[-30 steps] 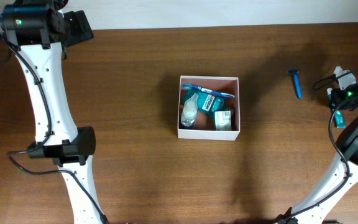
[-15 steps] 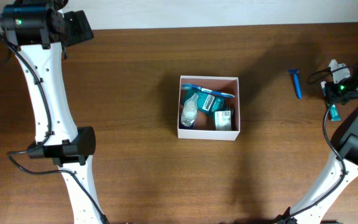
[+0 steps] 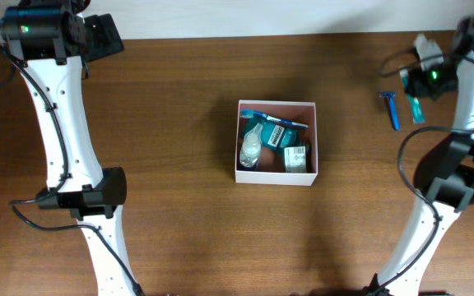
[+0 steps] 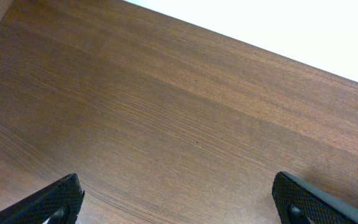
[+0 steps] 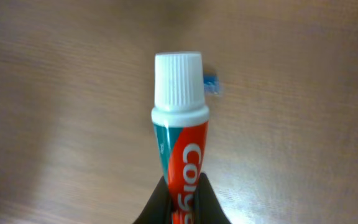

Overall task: Pack container
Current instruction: 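Carry the toothpaste tube to the box and lower it inside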

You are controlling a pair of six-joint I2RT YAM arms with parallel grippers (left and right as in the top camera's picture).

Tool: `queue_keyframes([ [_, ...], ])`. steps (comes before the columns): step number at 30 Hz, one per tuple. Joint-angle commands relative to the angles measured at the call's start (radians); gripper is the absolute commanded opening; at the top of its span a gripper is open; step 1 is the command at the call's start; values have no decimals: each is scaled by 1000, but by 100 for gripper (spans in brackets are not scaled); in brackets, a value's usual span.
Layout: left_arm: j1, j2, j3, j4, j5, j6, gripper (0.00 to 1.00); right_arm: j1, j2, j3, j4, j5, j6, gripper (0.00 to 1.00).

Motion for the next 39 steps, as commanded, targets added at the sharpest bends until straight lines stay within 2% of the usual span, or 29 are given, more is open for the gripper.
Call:
queue_keyframes([
  [1, 0, -21, -4, 0, 4, -12, 99, 85, -18, 143, -73, -69, 45, 4],
  [4, 0, -21, -4, 0, 4, -12, 99, 158, -23, 247, -148, -84, 100, 4],
  [9, 0, -21, -4, 0, 4, -12, 99, 293, -29, 344, -264, -98, 102, 4],
  [13, 0, -21, -4, 0, 4, -12, 99, 393, -29, 345, -326, -98, 105, 4],
  [22, -2, -21, -4, 0, 4, -12, 99, 564, -28, 336, -326, -94, 208, 4],
  [29, -2, -21, -4, 0, 4, -12, 99, 620, -27, 266, -326, -93, 248, 4],
  [39, -2, -21, -4, 0, 4, -12, 99, 639, -28, 24, -326, -52, 247, 4],
])
